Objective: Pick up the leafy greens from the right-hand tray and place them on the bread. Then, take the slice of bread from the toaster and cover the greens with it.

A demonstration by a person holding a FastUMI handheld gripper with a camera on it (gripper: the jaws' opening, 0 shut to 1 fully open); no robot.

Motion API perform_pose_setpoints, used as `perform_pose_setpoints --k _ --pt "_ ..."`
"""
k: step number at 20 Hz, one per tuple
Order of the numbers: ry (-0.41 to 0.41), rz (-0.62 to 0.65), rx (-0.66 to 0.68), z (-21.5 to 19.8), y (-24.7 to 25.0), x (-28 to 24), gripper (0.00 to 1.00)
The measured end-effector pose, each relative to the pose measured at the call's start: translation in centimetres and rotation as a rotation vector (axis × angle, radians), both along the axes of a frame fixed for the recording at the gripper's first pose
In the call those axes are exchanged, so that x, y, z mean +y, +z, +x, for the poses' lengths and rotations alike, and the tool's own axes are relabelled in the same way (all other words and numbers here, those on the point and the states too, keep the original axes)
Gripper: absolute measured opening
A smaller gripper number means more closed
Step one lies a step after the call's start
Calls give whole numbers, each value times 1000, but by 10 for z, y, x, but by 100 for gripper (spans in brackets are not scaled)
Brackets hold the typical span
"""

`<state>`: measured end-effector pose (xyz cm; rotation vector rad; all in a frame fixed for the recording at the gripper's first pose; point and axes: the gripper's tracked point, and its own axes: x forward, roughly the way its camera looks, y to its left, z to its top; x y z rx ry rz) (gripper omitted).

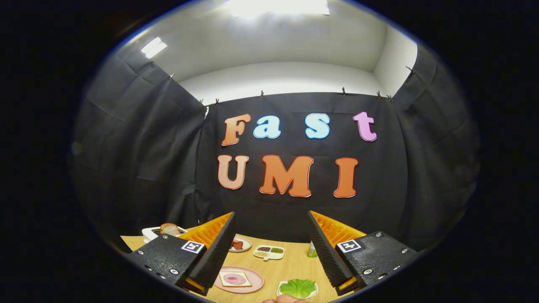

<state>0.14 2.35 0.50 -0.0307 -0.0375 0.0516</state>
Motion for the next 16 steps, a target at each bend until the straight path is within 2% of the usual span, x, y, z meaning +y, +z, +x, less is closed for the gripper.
perform_pose_setpoints --k 9,16 --pt "-30 1 28 15 -18 -11 98" --pt "-16 22 107 27 -51 -14 98"
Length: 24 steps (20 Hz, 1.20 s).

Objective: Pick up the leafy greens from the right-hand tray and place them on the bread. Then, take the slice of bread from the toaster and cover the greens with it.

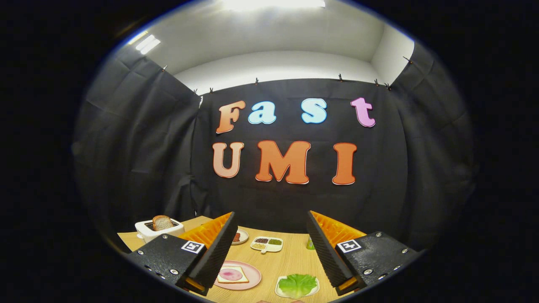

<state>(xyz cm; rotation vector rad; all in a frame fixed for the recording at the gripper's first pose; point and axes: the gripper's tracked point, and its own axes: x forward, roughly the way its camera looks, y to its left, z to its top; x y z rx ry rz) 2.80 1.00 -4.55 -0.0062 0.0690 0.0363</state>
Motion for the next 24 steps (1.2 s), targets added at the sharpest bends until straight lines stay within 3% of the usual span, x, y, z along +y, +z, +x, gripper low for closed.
perform_pose_setpoints --k 7,15,24 --pt "-16 13 101 13 -39 -18 98" --pt "-36 24 350 18 -110 -40 99" --pt "13 59 605 17 -175 -38 99"
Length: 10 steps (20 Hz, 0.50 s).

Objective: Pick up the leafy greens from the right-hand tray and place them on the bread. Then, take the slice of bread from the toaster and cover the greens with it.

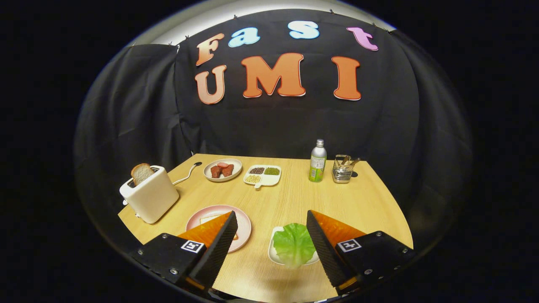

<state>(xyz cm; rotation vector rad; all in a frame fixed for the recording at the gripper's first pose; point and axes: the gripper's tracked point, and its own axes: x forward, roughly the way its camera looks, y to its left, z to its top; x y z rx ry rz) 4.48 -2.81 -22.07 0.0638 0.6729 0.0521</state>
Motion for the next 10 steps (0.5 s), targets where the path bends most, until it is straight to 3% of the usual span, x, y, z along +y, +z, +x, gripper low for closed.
perform_pose_setpoints --k 10 --pt "2 34 248 5 -68 -16 98"
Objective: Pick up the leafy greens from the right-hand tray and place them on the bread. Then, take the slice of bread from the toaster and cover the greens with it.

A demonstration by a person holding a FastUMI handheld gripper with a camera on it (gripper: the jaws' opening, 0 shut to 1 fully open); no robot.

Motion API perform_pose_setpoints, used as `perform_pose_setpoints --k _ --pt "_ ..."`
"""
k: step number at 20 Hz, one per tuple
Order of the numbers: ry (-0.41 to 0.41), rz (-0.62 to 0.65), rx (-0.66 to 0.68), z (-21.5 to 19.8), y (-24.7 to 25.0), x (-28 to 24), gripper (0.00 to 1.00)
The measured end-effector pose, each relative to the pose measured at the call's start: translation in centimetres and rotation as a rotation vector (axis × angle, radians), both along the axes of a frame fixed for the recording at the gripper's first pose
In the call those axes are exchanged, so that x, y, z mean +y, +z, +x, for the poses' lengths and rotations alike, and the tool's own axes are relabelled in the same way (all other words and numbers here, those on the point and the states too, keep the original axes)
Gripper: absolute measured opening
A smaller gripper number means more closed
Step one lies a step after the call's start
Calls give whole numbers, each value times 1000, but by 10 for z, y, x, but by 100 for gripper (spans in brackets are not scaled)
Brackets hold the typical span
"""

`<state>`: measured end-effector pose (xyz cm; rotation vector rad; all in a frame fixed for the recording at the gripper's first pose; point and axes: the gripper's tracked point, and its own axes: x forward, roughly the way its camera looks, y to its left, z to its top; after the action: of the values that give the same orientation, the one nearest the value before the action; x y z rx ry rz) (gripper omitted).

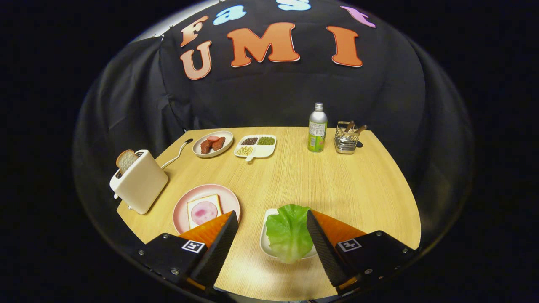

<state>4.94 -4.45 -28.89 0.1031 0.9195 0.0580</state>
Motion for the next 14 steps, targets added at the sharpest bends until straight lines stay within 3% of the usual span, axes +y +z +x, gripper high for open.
perform_pose_setpoints --k 14 --pt "20 -59 276 -17 -91 -19 97"
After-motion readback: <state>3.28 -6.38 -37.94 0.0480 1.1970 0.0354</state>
